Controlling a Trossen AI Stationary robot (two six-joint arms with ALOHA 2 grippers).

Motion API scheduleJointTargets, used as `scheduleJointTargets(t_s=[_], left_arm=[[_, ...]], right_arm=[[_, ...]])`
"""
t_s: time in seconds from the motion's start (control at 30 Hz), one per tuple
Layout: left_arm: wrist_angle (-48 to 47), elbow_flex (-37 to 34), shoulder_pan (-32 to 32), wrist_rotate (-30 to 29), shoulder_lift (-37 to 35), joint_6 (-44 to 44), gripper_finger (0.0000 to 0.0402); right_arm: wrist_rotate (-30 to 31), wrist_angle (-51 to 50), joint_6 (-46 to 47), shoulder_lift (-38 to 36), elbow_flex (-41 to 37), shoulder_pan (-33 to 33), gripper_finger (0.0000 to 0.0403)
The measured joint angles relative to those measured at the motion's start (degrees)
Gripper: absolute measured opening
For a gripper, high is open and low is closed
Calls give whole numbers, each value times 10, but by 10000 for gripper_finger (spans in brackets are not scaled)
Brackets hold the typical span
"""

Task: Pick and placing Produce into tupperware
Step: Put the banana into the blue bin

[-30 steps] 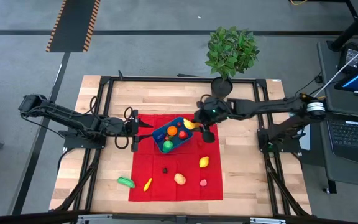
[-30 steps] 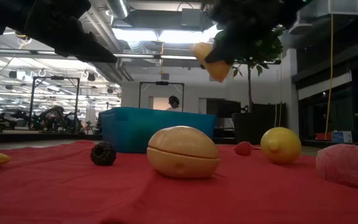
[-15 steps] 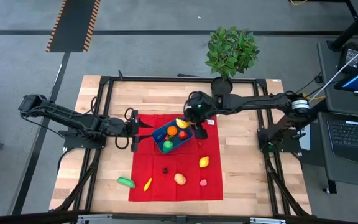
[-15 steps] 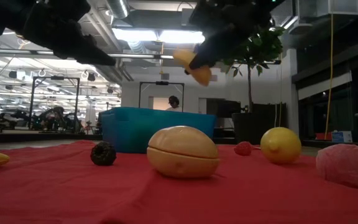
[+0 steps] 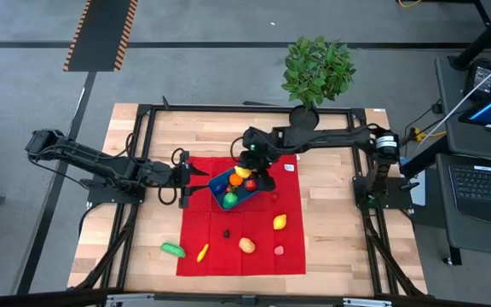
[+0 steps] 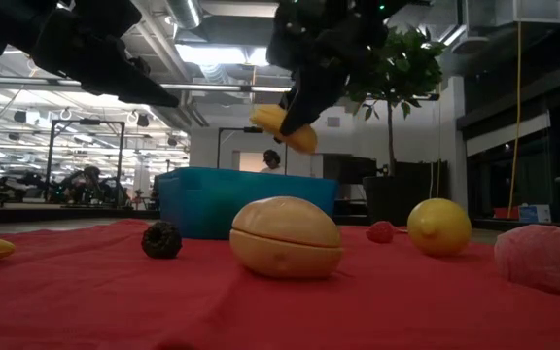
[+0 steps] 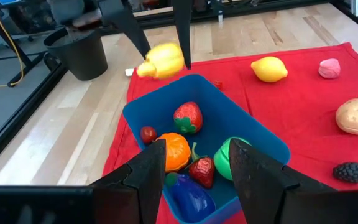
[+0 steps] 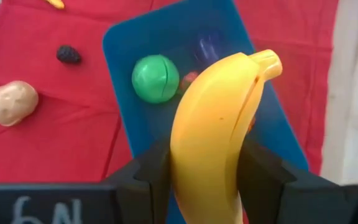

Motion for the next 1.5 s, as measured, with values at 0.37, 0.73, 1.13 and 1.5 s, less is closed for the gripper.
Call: scheduleJointTargets(t_s=[0.37,0.73,1.13,1.5], left_arm=[[-5,0,0,0,0,0,168],[-20,0,0,0,0,0,168],[-37,0,0,0,0,-3,168],[-43,0,0,0,0,-4,168]], right_arm=[[2,-38,32,42,30,13,143],[1,-10,47,60,29,38,143],[1,-3,50,76,29,44,143],[-6,-5,58,106,28,44,143]])
